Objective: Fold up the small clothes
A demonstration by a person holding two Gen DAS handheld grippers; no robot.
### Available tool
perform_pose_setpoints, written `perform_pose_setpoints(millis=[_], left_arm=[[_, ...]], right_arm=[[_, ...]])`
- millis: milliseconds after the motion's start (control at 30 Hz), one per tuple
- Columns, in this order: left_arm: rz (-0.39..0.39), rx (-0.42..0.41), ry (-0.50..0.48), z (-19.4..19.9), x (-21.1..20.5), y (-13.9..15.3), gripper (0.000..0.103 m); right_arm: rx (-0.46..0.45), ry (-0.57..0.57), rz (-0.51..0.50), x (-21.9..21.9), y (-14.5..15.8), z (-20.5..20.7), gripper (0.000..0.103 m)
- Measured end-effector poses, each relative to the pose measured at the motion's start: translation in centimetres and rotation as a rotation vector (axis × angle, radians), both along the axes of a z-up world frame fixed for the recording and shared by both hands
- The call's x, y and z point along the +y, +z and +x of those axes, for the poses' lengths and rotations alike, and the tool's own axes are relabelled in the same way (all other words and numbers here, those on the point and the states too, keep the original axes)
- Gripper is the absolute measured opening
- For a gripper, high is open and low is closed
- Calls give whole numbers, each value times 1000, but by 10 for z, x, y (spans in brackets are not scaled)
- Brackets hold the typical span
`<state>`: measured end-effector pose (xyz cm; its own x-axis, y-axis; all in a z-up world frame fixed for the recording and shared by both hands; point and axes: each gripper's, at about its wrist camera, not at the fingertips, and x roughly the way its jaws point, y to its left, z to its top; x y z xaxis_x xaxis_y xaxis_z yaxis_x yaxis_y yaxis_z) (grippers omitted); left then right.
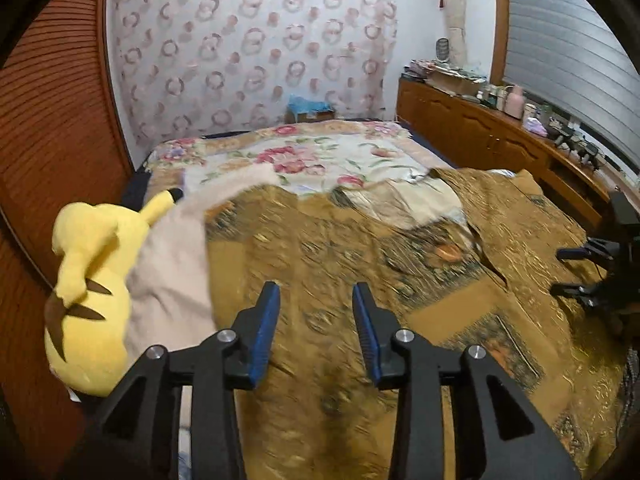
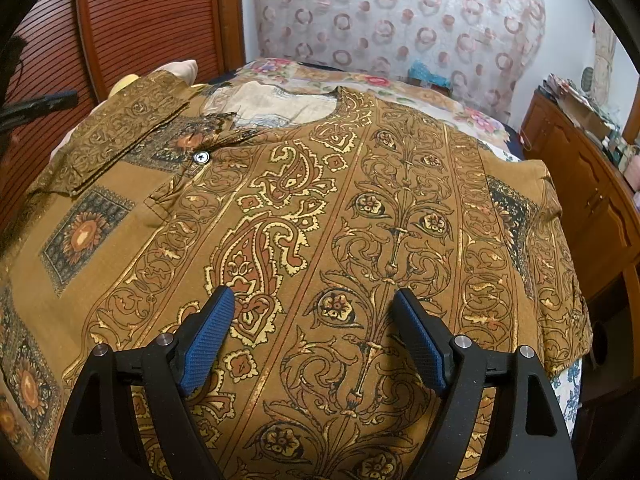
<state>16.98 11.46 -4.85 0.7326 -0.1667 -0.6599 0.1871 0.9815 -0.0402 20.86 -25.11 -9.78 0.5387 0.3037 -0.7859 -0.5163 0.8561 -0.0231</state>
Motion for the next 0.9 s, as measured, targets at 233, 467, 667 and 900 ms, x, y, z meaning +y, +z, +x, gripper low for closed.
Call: perform_pose_setpoints(millis=[233,467,667,900], left_arm=[[-23,41,-25,-22,-27,-19,40],[-19,12,-65,-52,-54,-26,53],[28,-6,-97,-63,-80,-26,53],[28,-36,-116,-77,-99,-17,53]], right_arm=[[0,0,0,0,0,0,84],[-1,0,-1,0,0,1,84],[-1,-3,2,-2,1,0,84],[-58,-49,48,-35,19,-12,84]])
